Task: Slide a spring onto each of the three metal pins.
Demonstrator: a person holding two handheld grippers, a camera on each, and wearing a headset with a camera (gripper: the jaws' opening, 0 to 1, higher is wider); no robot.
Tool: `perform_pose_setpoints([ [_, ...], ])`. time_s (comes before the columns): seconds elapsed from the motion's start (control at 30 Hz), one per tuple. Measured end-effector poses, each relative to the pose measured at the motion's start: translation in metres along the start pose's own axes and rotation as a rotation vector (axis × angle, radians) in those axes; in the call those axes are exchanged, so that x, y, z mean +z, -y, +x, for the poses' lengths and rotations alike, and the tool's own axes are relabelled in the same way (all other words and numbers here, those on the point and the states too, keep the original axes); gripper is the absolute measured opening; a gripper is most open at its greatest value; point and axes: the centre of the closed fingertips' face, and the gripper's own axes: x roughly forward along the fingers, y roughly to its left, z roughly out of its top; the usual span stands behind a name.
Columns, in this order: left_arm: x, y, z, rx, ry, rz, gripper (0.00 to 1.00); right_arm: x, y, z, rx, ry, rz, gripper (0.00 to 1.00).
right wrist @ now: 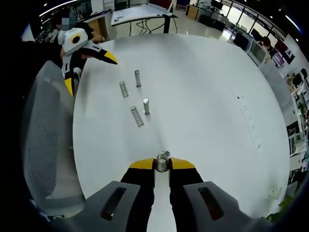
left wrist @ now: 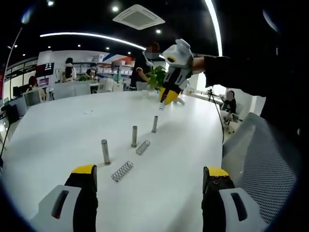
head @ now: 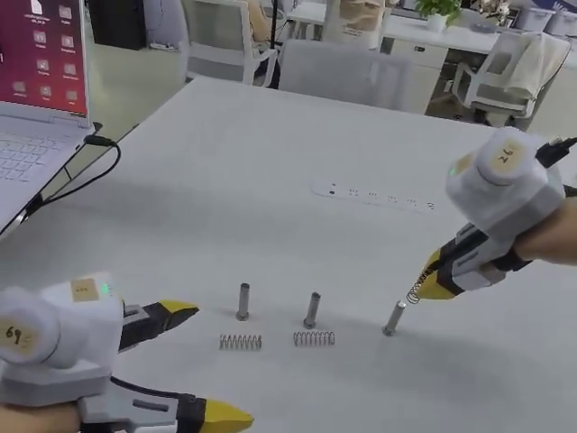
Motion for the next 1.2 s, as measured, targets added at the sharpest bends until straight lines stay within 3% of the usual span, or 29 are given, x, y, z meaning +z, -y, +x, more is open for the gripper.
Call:
perform_pose_setpoints([
  [0.47, -0.001, -0.004, 0.0, 0.014, 0.022, 0.003, 0.93, -0.002, 0.007, 0.016, 0.011, -0.028, 0.005, 0.08],
  [1.2, -0.006, -0.008, -0.003, 0.014, 0.012, -0.008, 0.92, -0.008, 0.007, 0.04, 0.044, -0.046, 0.022, 0.08],
])
